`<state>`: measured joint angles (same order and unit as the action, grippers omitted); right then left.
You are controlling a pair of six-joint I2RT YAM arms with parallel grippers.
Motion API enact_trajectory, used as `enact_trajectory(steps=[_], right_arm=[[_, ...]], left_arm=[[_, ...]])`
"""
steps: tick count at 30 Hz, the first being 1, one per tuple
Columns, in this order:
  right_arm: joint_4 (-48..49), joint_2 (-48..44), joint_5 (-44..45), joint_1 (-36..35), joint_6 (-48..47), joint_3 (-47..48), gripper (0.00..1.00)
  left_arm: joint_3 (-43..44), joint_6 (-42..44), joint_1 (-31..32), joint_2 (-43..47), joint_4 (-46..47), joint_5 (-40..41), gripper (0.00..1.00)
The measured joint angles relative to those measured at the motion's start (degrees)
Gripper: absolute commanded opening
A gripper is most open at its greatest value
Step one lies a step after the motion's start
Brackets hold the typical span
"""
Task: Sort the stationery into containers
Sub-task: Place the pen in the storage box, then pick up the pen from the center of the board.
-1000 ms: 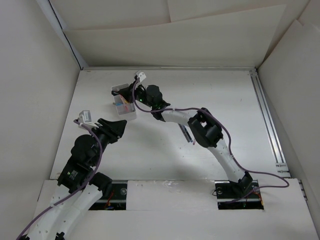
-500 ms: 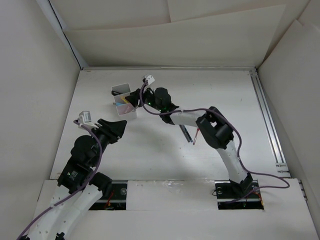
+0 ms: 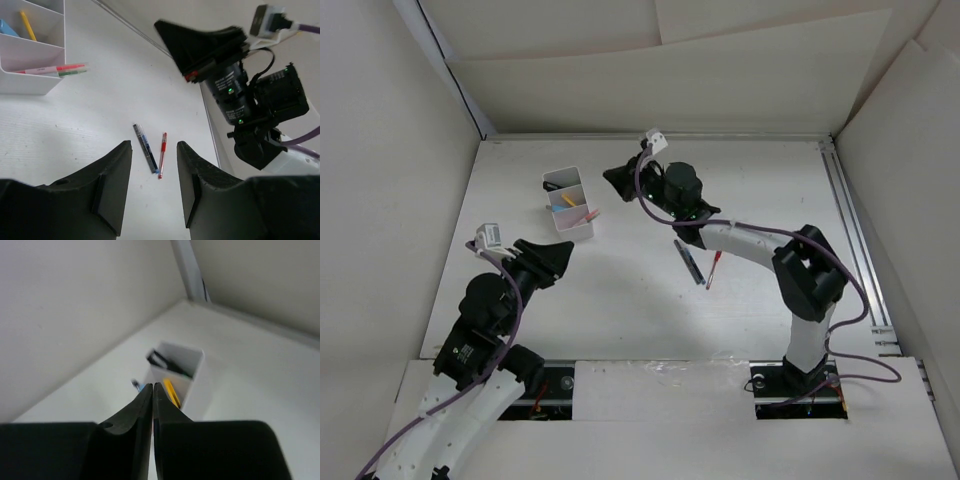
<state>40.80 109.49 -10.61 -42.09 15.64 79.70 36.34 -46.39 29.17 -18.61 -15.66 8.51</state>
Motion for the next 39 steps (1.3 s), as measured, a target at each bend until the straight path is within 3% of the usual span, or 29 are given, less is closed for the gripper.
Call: enact_trajectory(steps=[1, 7, 12, 14, 17, 20, 25, 27, 32, 39], right_arm=[[-2.25, -1.68, 1.6, 0.0, 0.04, -2.6, 0.0], [-23.21, -11.93, 12.74, 2.99, -0.59, -14.03, 0.0], [-36.65, -14.95, 19.69, 8.79, -0.74, -17.64, 0.3], [-41.03, -14.23, 21.68, 10.36, -0.92, -17.66, 0.31], [-45.97, -13.0, 24.02, 10.73, -0.72, -17.75, 0.31], [-46.42, -14.97, 25.59, 10.6, 0.57, -21.31, 0.31], [-49.42, -30.45, 29.88, 11.67, 2.6, -29.62, 0.31], [-49.79, -38.05, 31.28, 12.7, 3.04, -30.08, 0.37], [-50.71, -54.62, 33.7, 15.28, 3.61, -29.77, 0.43], [-55.71, -64.63, 33.81, 16.5, 2.54, -27.85, 0.47]], left_arm=[[0.0, 0.02, 0.0, 0.0, 0.0, -0.24, 0.37], [-0.79, 0.83, 0.0, -1.14, 1.51, -3.41, 0.37], [-3.08, 0.96, 0.0, -4.09, 4.63, -7.15, 0.37], [-3.67, 1.03, 0.0, -6.01, 5.99, -8.9, 0.36], [-5.6, 1.14, 0.0, -8.41, 8.87, -11.82, 0.33], [-7.45, 1.36, 0.0, -12.09, 12.39, -15.1, 0.23], [-7.19, 1.88, 2.29, -26.84, 18.51, -17.46, 0.19], [-6.16, 2.27, 5.22, -33.88, 20.2, -16.9, 0.2], [4.13, 4.28, 15.87, -50.1, 21.24, -11.56, 0.26], [32.68, 10.05, 23.37, -77.29, 22.97, -6.86, 0.25]])
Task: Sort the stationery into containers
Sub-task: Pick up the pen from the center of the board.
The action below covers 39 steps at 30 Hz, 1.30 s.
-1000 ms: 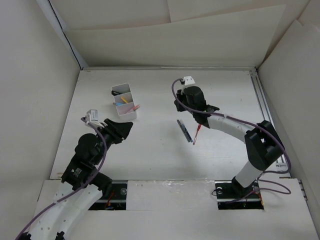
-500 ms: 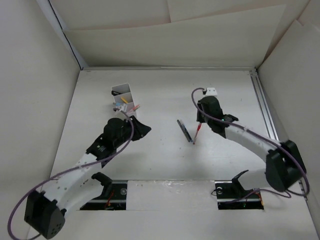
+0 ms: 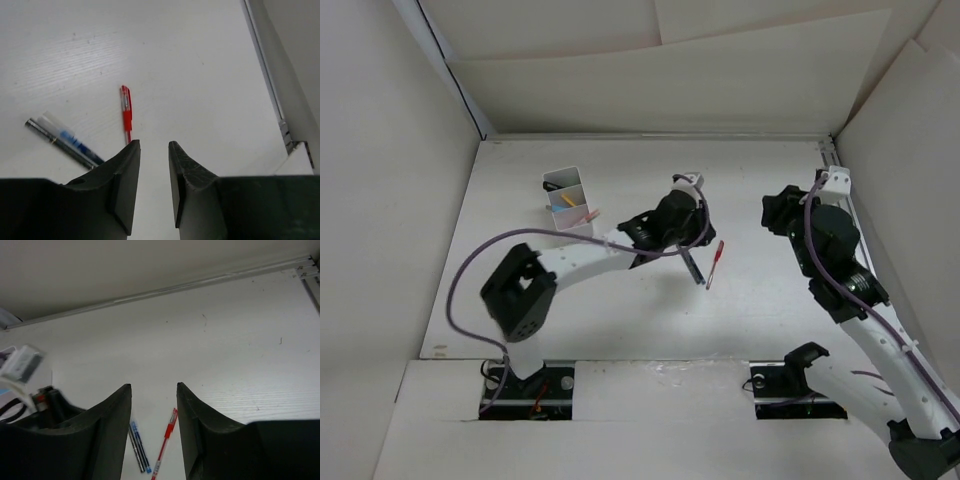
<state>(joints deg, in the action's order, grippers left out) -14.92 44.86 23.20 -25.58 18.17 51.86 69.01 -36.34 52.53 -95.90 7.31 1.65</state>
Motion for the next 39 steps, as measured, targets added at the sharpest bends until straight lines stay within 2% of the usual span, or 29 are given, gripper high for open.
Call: enact_trajectory(steps=[7, 17, 33, 39], right_arm=[[-3.78, -1.77, -1.97, 1.05, -0.87, 0.33, 0.48], [-4.48, -6.62, -5.33, 5.9, -2.99, 0.17, 0.48], [-4.26, -7.28, -11.13, 8.31, -3.87, -1.29, 0.48], [-4.02, -7.82, -11.69, 8.31, -3.87, -1.38, 0.48]], left_arm=[[20.92, 4.37, 0.87, -22.69, -7.52, 2.27, 0.24], [35.3, 6.91, 1.46, -34.32, -16.46, 5.05, 0.24], [37.88, 8.9, 2.64, -38.32, -20.48, 7.98, 0.25], [39.74, 9.55, 2.82, -39.67, -20.7, 8.79, 0.21]])
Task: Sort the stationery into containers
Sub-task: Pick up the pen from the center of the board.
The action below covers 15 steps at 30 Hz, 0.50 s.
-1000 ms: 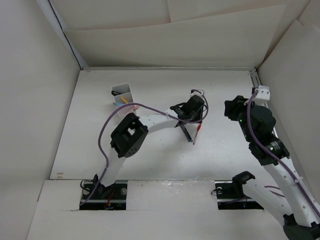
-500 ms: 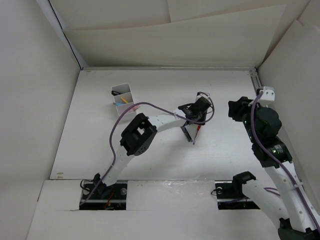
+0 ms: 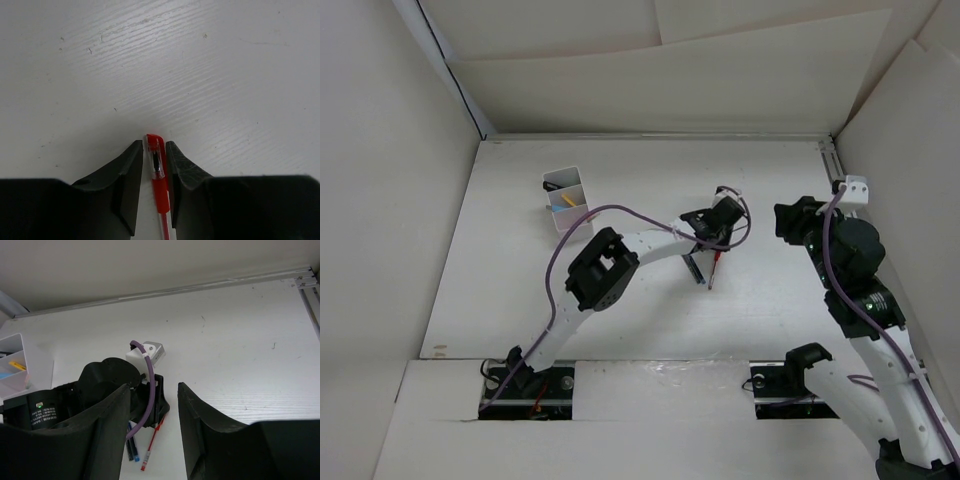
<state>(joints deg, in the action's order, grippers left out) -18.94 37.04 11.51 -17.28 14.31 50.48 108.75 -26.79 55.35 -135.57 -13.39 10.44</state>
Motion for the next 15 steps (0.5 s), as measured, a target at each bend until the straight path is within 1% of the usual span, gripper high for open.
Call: enact_trajectory(steps=[4, 6, 7, 10, 15], right_arm=[[0.09, -0.26, -0.2, 0.0, 0.0, -0.07, 0.48], [0.11, -0.31, -0.42, 0.0, 0.0, -0.09, 0.48], [0.11, -0.31, -0.46, 0.0, 0.02, -0.09, 0.48], [0.13, -0.31, -0.85, 0.0, 0.02, -0.09, 0.48], [0.13, -0.48, -1.07, 0.0, 0.02, -0.09, 0.48]], left_arm=[[1.2, 0.83, 0.61, -0.83, -0.35, 0.87, 0.21], [1.64, 1.05, 1.03, -1.14, -0.42, 1.75, 0.16], [1.64, 1.2, 1.25, -1.2, -0.35, 2.32, 0.09], [1.64, 1.27, 1.66, -1.2, -0.37, 3.32, 0.0], [1.49, 1.31, 1.92, -1.18, 0.13, 5.01, 0.0]])
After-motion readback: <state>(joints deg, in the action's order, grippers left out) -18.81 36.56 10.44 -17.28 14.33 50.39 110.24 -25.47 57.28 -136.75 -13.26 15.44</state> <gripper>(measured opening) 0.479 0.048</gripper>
